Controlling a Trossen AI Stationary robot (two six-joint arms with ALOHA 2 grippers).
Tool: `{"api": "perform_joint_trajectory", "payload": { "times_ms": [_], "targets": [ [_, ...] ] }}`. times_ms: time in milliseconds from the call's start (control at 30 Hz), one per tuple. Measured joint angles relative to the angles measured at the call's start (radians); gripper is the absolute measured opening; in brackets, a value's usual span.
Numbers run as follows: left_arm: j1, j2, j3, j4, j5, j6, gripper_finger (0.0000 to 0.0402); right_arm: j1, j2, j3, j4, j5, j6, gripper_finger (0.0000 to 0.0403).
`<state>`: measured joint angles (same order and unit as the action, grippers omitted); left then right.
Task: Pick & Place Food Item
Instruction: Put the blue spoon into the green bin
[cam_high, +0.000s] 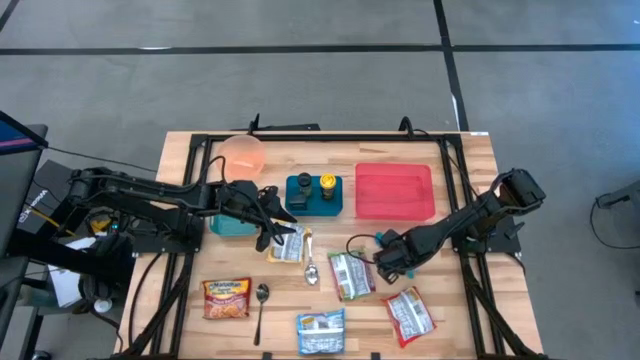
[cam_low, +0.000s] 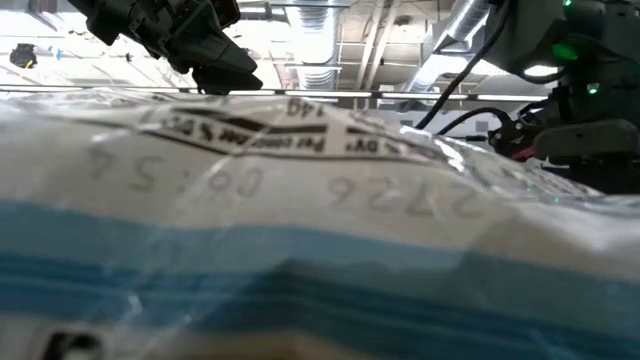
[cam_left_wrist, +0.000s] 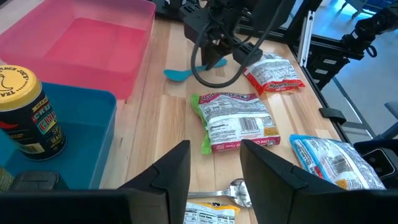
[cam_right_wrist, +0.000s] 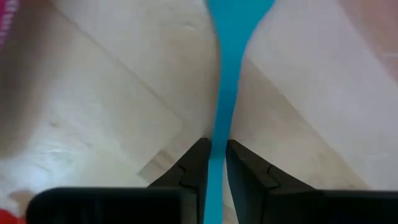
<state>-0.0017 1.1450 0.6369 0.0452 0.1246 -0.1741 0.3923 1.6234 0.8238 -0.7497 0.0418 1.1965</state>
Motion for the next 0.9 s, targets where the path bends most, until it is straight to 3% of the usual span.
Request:
{"api": "perform_joint_trajectory", "payload": {
  "times_ms": [533, 900],
  "targets": [
    [0.000, 0.000, 0.000, 0.000, 0.000, 0.000, 0.0135, 0.002, -0.001, 0.002, 0.006, 0.008, 0.027, 0.0105],
    [0.000, 0.000, 0.000, 0.000, 0.000, 0.000, 0.0135, 0.026, 0.000, 0.003, 0.006, 0.003, 0.061, 0.0096]
  ]
}}
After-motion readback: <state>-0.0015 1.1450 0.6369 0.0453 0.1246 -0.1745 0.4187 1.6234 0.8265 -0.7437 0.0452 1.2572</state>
